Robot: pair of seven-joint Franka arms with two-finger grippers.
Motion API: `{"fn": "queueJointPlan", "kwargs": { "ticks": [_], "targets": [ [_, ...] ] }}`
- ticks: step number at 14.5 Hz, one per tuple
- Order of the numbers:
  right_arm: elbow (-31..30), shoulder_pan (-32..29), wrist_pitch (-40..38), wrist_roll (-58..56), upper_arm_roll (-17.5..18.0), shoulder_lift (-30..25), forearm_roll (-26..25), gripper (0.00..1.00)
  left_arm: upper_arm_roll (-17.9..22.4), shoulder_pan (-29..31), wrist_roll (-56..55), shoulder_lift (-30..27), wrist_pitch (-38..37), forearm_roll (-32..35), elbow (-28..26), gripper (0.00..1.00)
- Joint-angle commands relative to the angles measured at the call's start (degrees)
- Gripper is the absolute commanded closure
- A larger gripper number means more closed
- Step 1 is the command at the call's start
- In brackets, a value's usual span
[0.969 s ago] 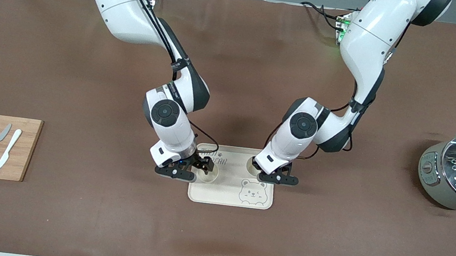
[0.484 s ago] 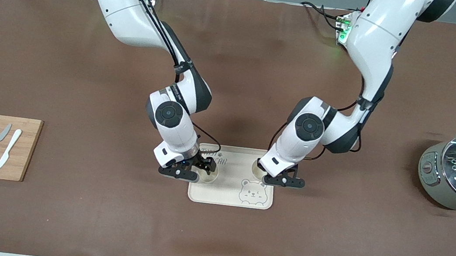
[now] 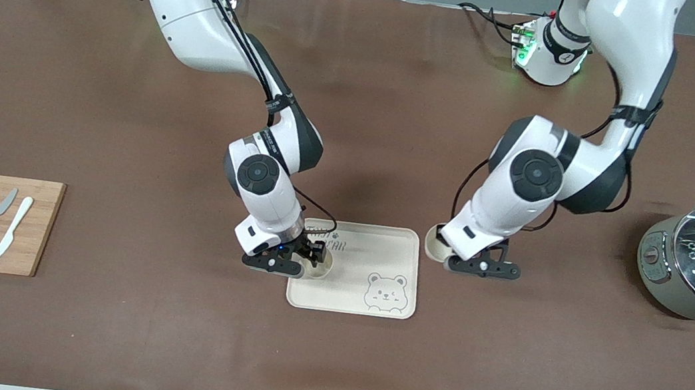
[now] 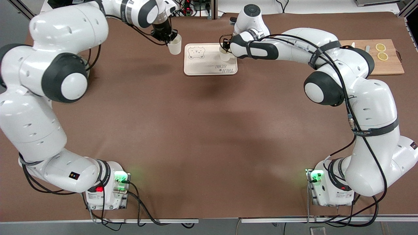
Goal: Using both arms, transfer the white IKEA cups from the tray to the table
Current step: 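Carry a cup with the left gripper toward the pot while the right gripper lifts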
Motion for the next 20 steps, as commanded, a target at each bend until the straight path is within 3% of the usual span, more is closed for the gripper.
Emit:
{"fn": "queueJointPlan", "kwargs": {
  "ticks": [1,5,8,13,15,17,20],
  "targets": [
    [1.58,0.66,-0.31,1.40,-0.57,0.71,-1.09,0.50,-0.37,2.94,4.28,-7.83,2.41,1.22,-11.98,1.00],
    [1.58,0.66,-0.13,2.02,-0.66,0.70,-1.01,0.83,-0.37,6.71,10.34,-14.78,17.57,1.22,-27.96,1.00],
    [1.58,0.58,0.13,2.19,-0.57,0.70,-0.92,0.99,-0.37,11.19,17.89,-15.93,30.51,1.22,-37.65,1.00],
    [2.02,-0.39,-2.32,1.84,-0.49,-2.10,-0.13,1.00,-0.46,14.81,22.22,-15.41,32.57,1.22,-40.14,1.00],
    [2.11,-2.14,-10.10,1.67,-0.40,-4.99,0.05,1.00,-0.46,15.34,22.22,-14.18,32.66,1.05,-39.97,1.00],
    [1.76,-5.38,-17.41,-1.74,-0.31,-12.70,-0.04,1.00,-0.54,15.87,22.22,-12.34,32.66,-0.53,-39.53,1.00],
    [-1.31,-12.32,-28.75,-17.36,-0.40,-21.86,-0.04,1.00,-0.46,16.21,22.22,-10.75,32.66,-0.98,-38.65,1.00]
  ]
}}
